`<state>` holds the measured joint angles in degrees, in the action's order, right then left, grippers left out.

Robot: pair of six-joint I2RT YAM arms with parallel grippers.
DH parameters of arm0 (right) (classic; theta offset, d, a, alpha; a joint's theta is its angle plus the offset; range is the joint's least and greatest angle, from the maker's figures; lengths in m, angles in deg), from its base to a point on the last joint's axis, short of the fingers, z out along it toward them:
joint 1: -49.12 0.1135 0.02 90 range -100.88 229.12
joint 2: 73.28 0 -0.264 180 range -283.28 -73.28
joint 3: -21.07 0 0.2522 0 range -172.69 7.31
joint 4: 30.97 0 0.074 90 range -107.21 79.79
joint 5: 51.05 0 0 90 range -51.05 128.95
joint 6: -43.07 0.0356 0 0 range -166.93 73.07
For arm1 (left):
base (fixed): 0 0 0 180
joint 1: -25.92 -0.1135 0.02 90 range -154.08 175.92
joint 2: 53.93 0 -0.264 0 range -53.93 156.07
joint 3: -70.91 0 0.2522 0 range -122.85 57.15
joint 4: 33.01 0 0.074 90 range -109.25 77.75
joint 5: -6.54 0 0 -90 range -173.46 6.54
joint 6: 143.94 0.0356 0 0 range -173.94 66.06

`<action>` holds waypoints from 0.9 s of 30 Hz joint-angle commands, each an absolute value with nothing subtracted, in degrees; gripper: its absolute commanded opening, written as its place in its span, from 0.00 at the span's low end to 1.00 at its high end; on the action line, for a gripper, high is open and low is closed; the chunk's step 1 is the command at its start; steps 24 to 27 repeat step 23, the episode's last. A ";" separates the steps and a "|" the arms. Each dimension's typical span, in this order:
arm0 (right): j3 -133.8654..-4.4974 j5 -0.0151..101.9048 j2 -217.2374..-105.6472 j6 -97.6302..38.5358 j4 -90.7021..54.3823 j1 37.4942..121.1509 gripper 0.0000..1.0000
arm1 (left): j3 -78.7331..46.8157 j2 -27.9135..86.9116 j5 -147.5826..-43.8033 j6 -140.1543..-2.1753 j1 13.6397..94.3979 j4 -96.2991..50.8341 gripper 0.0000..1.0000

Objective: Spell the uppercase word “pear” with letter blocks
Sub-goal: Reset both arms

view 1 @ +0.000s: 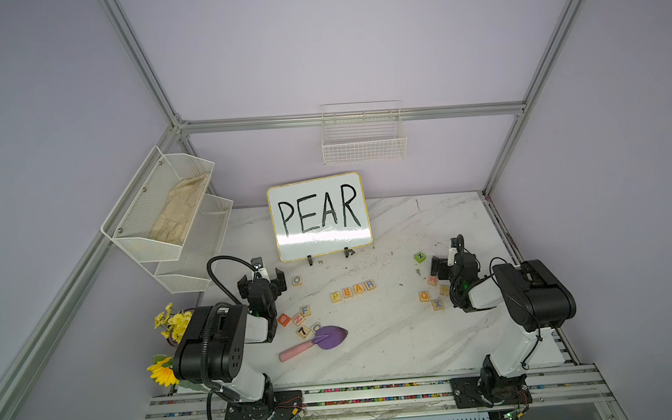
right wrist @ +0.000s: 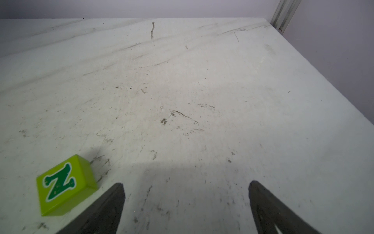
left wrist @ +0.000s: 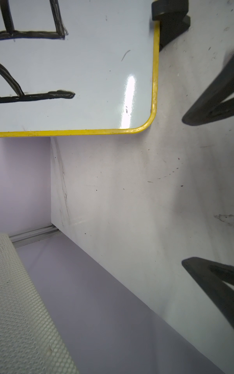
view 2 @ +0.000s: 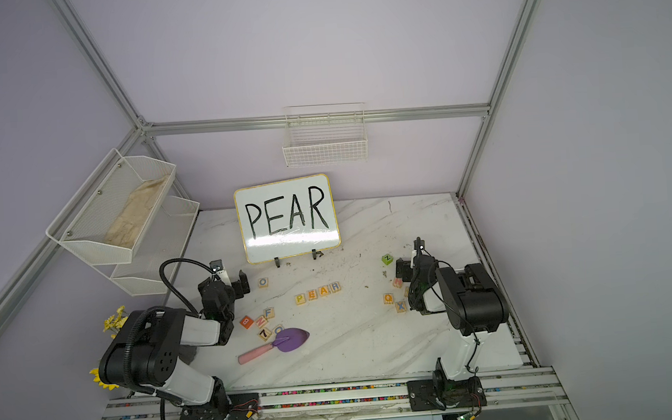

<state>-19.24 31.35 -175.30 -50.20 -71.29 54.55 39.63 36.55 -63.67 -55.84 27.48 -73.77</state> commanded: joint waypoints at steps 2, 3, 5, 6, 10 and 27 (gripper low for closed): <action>-19.55 30.28 -175.40 -50.32 -70.86 54.75 0.97 | 35.97 36.42 -62.83 -56.14 27.59 -75.32 1.00; -19.63 30.32 -175.41 -50.32 -70.90 54.75 0.98 | 35.96 36.42 -62.85 -56.14 27.59 -75.32 1.00; -19.58 30.32 -175.41 -50.28 -70.91 54.74 0.97 | 35.96 36.47 -62.82 -56.14 27.61 -75.32 1.00; -19.50 30.29 -175.40 -50.41 -70.91 54.75 0.97 | 35.97 36.51 -62.85 -56.14 27.59 -75.32 1.00; -19.50 30.29 -175.36 -50.27 -71.00 54.75 0.97 | 36.01 36.51 -62.83 -56.14 27.59 -75.41 1.00; -19.51 30.30 -175.32 -50.30 -71.00 54.75 0.97 | 36.14 36.59 -62.89 -56.03 27.59 -75.91 1.00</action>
